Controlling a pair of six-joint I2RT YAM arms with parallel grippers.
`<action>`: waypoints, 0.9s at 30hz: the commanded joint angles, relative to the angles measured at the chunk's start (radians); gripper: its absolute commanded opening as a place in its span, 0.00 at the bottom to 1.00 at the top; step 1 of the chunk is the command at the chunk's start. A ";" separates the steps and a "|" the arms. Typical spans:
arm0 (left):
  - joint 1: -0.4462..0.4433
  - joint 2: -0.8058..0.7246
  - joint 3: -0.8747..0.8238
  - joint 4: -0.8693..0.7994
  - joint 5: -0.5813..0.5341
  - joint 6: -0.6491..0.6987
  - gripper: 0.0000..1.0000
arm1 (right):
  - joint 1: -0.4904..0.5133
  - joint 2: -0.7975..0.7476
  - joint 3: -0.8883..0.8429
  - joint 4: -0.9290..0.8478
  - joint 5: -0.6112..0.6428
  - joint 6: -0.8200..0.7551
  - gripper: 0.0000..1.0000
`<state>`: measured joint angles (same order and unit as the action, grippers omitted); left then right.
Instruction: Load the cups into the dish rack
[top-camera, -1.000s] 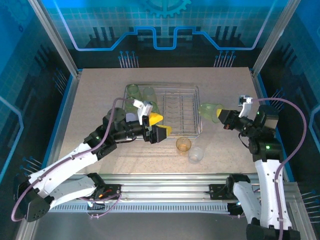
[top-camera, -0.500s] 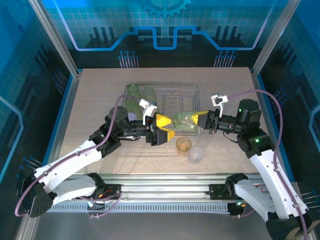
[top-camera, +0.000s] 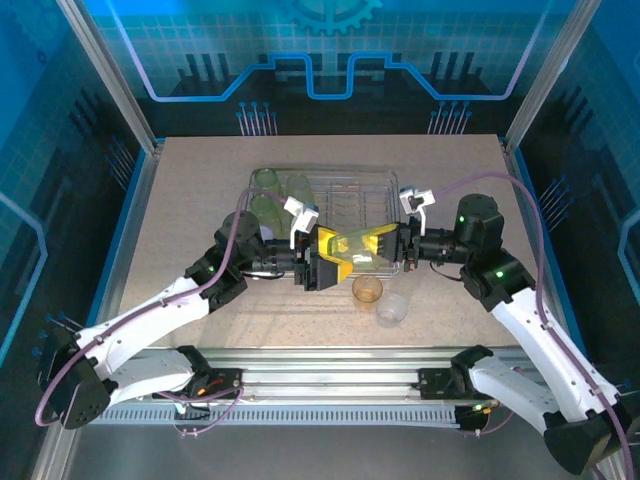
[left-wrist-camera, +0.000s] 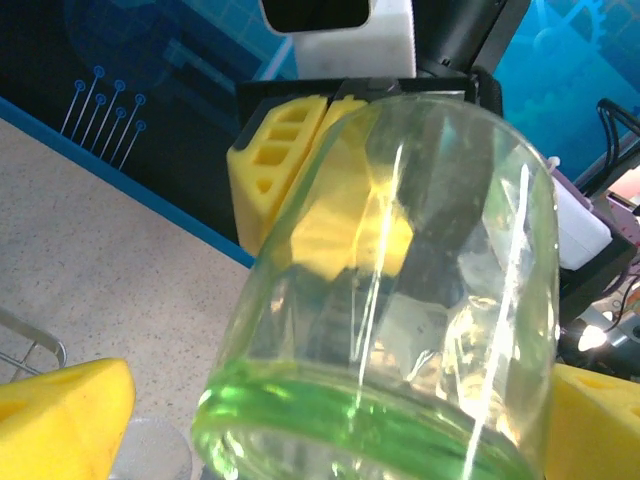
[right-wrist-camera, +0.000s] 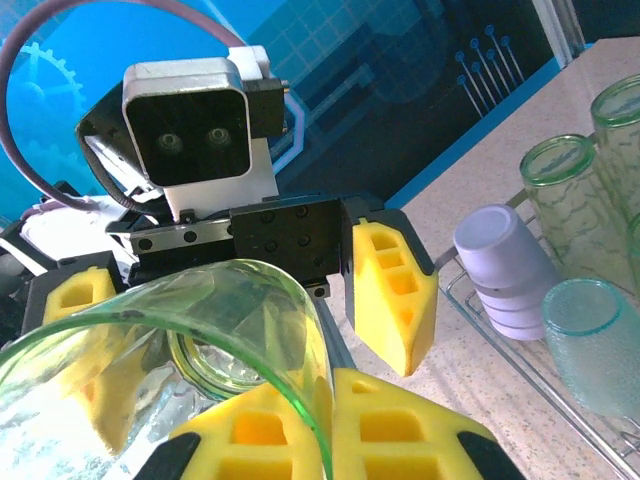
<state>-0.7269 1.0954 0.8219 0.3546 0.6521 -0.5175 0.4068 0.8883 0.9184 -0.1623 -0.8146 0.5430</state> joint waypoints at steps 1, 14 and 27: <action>-0.008 0.003 0.019 0.058 0.016 -0.023 0.97 | 0.031 0.010 0.012 0.037 0.016 -0.005 0.00; -0.008 0.028 0.017 0.095 0.056 -0.056 0.62 | 0.060 0.017 0.011 -0.029 0.093 -0.056 0.00; -0.008 0.027 0.032 -0.080 -0.066 0.010 0.48 | 0.041 0.002 0.054 -0.285 0.494 -0.166 0.43</action>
<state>-0.7288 1.1259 0.8219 0.3466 0.6247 -0.5606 0.4564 0.9031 0.9375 -0.3359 -0.5262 0.4232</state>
